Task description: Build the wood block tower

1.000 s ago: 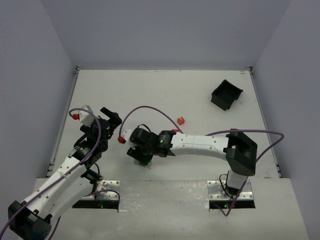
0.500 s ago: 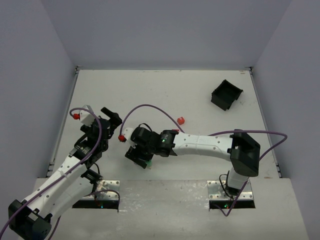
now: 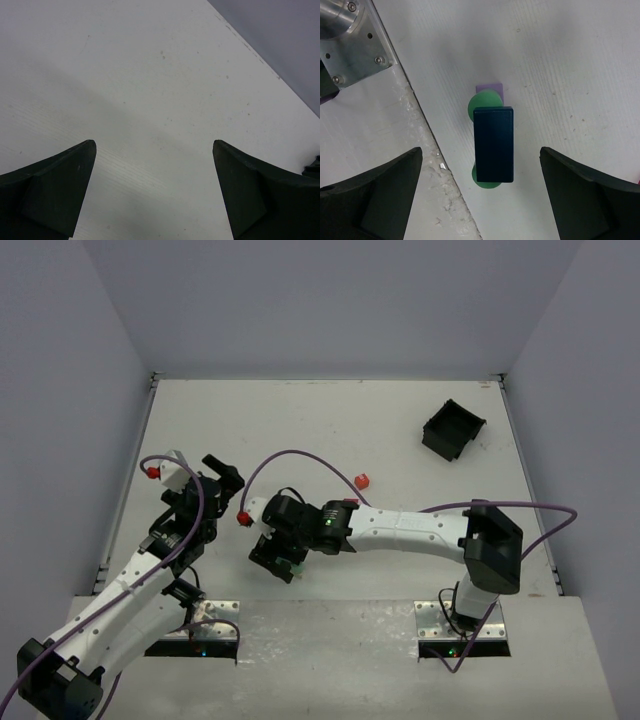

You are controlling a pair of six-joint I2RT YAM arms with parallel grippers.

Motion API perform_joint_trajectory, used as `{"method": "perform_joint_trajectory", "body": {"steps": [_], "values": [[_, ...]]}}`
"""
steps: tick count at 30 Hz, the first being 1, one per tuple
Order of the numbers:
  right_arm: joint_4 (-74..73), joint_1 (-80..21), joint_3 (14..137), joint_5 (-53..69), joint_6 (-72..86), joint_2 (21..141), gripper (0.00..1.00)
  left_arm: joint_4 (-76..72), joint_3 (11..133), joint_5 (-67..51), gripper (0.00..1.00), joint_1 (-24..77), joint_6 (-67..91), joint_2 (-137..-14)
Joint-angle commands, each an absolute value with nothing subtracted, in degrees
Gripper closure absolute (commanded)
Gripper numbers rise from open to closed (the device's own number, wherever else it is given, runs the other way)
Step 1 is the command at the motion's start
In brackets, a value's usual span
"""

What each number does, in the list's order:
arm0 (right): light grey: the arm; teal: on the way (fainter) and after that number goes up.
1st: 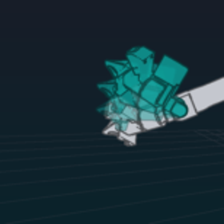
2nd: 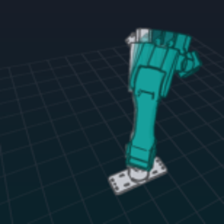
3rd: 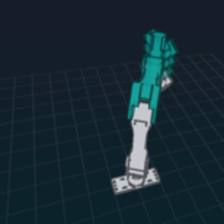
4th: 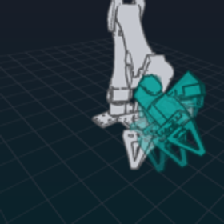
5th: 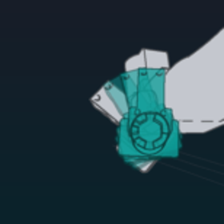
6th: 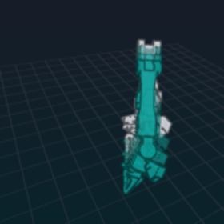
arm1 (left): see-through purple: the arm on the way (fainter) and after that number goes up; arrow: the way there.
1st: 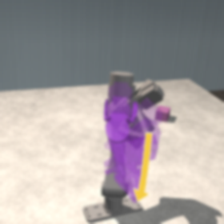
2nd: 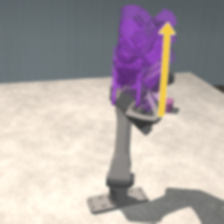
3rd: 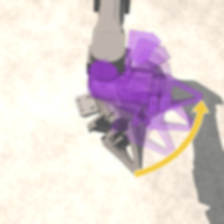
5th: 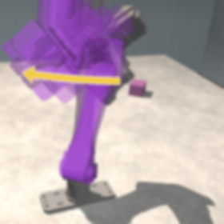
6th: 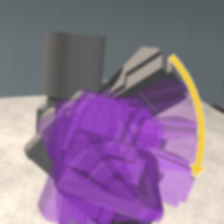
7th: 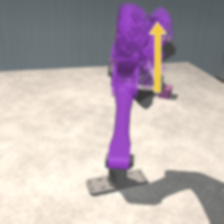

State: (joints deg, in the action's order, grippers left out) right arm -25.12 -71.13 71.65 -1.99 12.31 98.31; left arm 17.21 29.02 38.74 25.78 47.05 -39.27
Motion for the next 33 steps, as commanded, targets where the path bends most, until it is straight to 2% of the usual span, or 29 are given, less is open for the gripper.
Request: {"method": "perform_joint_trajectory", "body": {"steps": [1,33], "values": [[-25.83,-71.71,71.12,-1.41,14.21,95.37,0.01,16.07,29.46,39.19,0.00,25.23,47.54,-38.85],[-26.72,-72.25,69.22,2.89,14.94,93.26,0.01,15.25,29.79,38.80,0.00,25.31,47.11,-40.30]]}}
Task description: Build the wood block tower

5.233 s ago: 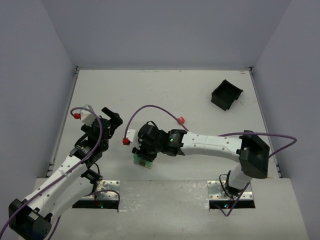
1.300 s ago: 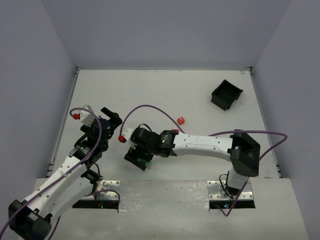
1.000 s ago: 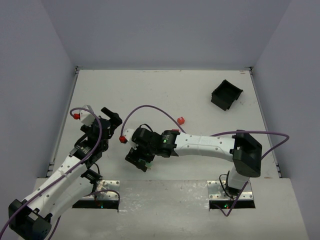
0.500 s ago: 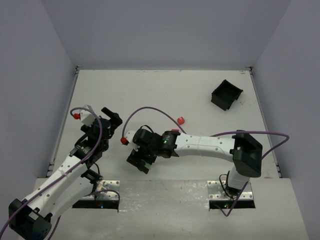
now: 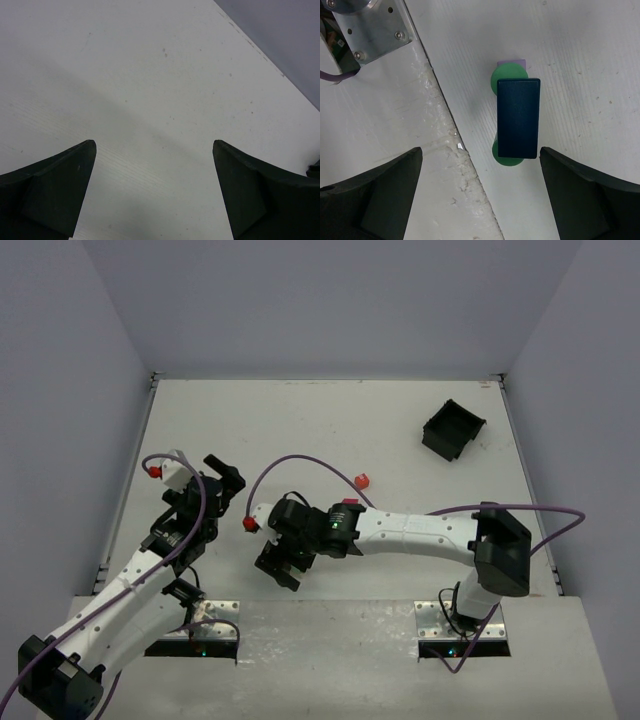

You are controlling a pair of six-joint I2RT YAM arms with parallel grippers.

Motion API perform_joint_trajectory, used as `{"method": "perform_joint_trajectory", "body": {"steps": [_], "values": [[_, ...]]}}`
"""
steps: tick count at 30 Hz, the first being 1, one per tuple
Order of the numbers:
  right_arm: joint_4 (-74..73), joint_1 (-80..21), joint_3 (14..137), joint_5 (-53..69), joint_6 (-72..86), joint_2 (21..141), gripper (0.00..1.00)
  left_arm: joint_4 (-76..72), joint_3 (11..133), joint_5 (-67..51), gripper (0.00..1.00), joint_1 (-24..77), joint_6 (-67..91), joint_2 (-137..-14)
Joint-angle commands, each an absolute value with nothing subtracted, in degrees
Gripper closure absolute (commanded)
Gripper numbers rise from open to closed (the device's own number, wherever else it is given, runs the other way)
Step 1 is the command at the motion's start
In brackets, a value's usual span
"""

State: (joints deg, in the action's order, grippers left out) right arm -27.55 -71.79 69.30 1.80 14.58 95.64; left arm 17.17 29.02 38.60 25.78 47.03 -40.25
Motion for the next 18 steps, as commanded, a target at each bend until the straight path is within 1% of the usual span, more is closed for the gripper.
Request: {"method": "perform_joint_trajectory", "body": {"steps": [1,18], "values": [[-26.72,-72.25,69.17,3.15,14.94,93.17,0.01,15.21,29.79,38.85,0.00,25.31,47.11,-40.34],[-26.45,-72.25,68.65,3.57,14.68,92.47,0.01,15.37,29.79,38.85,0.00,25.31,47.20,-40.42]]}}
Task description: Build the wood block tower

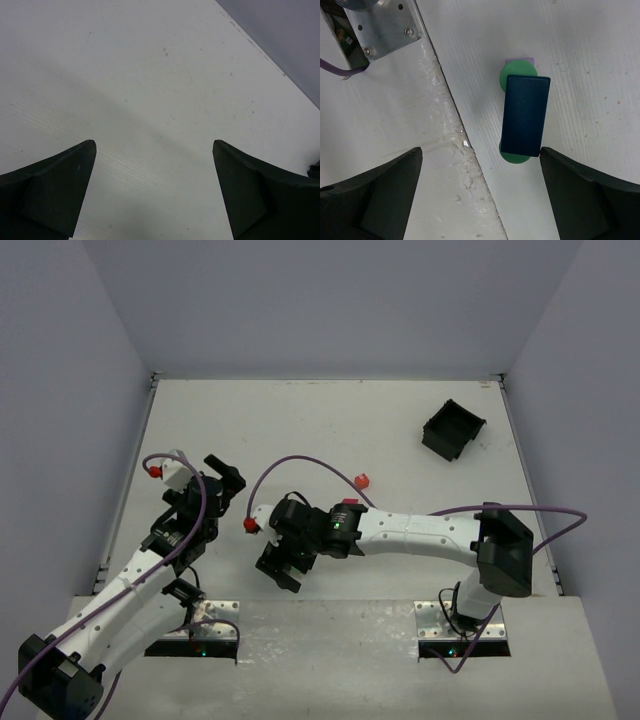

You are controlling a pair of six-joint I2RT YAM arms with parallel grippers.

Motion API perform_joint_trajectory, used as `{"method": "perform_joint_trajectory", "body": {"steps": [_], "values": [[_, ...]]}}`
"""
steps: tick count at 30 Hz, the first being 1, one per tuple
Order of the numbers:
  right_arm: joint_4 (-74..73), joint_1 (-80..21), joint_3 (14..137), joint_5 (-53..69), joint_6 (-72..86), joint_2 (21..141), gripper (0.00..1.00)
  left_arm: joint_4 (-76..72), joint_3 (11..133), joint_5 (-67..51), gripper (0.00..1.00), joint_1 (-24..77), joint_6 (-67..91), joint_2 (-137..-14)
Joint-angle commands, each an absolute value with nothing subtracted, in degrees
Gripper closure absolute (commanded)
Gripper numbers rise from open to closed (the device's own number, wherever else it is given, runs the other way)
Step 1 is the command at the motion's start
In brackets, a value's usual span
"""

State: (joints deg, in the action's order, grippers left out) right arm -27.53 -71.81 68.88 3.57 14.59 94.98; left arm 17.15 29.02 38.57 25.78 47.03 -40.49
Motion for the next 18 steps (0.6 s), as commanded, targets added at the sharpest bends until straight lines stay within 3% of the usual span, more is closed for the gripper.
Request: {"method": "perform_joint_trajectory", "body": {"steps": [1,18], "values": [[-26.45,-72.31,68.64,3.32,14.74,92.46,0.01,15.38,29.79,38.85,0.00,25.31,47.20,-40.43],[-23.85,-70.25,64.31,-14.31,12.32,83.40,0.01,15.73,29.88,38.76,0.00,25.31,47.19,-39.90]]}}
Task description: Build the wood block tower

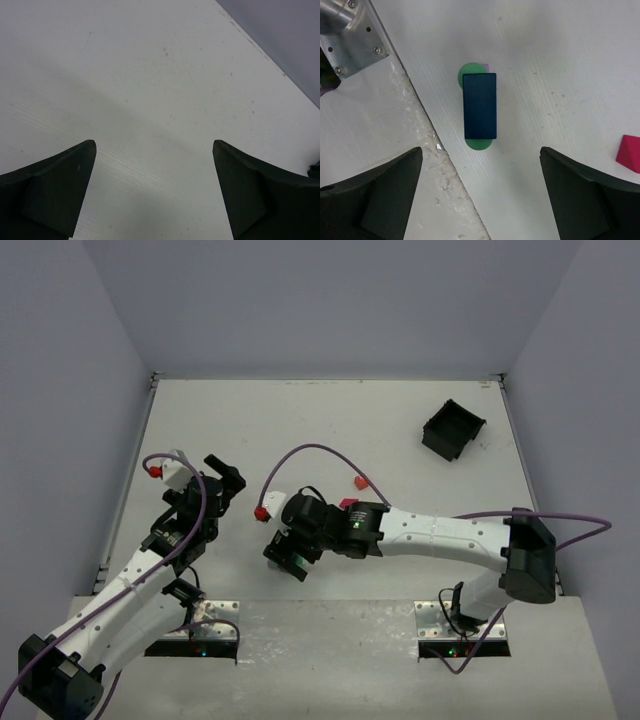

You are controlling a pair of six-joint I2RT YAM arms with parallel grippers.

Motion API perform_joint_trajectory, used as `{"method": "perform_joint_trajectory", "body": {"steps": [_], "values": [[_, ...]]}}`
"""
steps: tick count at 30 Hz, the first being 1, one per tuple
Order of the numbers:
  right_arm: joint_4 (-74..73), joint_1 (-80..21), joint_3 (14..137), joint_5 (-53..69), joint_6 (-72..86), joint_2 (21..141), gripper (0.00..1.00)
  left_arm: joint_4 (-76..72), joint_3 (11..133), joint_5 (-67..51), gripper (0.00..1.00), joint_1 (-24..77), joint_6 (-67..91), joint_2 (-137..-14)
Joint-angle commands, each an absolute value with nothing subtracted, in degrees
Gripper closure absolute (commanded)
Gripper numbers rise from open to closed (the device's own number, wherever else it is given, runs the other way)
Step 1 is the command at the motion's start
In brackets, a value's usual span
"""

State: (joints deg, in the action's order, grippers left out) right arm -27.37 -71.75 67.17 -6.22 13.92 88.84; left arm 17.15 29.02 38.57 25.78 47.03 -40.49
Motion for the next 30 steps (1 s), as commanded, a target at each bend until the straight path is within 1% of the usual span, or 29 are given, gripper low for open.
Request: {"method": "perform_joint_trajectory", "body": {"steps": [1,3,6,8,11,14,19,24,30], "values": [[-23.29,-69.32,63.19,-15.03,12.75,82.20,0.01,15.73,29.81,38.76,0.00,25.31,47.27,-39.90],[-22.05,-65.14,58.77,-13.81,14.16,78.43,0.01,15.59,29.79,38.92,0.00,25.31,47.29,-40.06],[-15.52,-56.50,50.68,-9.26,15.93,73.42,0.01,15.03,29.79,38.69,0.00,25.31,47.19,-40.55],[-11.60,-53.06,44.61,-8.51,16.45,71.08,0.01,15.03,29.80,38.66,0.00,25.31,47.11,-40.97],[-7.76,-47.65,39.03,-7.83,16.42,71.62,0.01,14.78,29.80,38.80,0.00,25.31,47.20,-41.68],[-3.73,-44.16,36.97,-5.70,15.91,75.09,0.01,14.68,29.94,38.96,0.00,25.31,47.25,-42.12],[4.28,-41.82,38.21,-7.15,13.86,83.32,0.01,14.42,29.53,40.02,0.00,25.31,47.92,-42.64],[5.61,-41.40,43.40,-10.33,14.58,94.05,0.01,15.60,29.88,41.48,0.00,25.31,48.84,-43.15],[6.75,-41.38,47.03,-10.53,13.49,99.03,0.01,16.08,29.80,42.64,0.00,25.31,49.67,-43.14]]}}
